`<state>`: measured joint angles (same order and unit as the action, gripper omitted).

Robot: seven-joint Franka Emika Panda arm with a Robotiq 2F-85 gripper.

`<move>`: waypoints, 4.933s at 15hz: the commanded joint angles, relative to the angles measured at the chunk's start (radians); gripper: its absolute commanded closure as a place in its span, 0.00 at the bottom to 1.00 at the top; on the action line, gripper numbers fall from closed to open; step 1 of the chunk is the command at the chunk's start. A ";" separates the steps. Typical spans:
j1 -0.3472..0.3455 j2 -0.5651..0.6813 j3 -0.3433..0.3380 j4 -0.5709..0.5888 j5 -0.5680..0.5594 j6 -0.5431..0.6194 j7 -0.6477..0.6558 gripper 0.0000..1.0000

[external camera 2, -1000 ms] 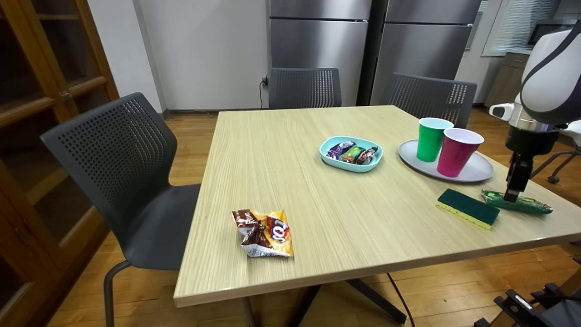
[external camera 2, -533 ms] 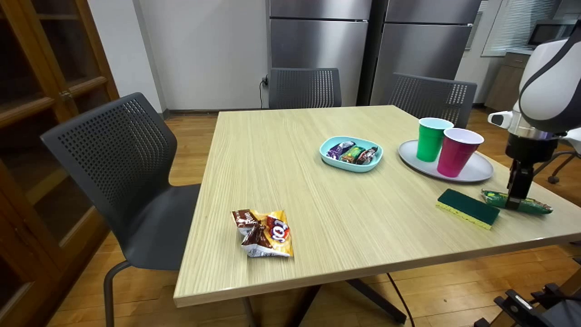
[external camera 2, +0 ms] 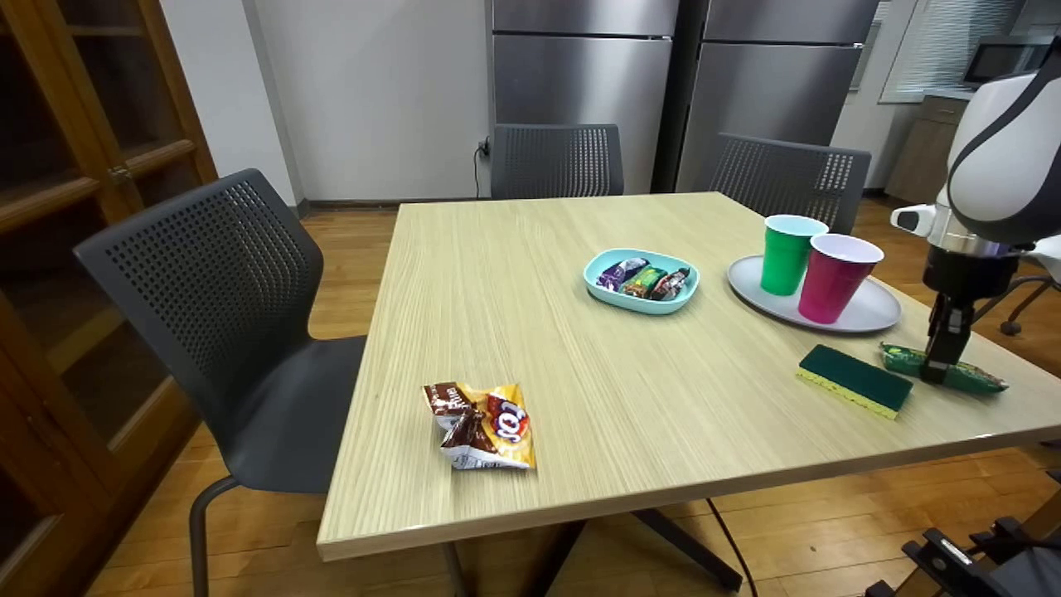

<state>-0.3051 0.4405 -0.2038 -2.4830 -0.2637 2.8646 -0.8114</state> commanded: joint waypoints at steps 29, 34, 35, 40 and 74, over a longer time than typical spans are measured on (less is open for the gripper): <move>0.069 -0.280 0.263 -0.063 0.429 -0.020 -0.118 0.87; 0.113 -0.244 0.258 0.021 0.425 -0.032 -0.044 0.87; 0.120 -0.234 0.258 0.036 0.420 -0.031 -0.027 0.87; 0.156 -0.151 0.254 0.151 0.371 -0.037 0.066 0.87; 0.298 0.279 0.230 0.713 0.189 -0.178 0.599 0.87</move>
<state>-0.0174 0.7129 0.0341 -1.8011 -0.0560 2.7248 -0.2471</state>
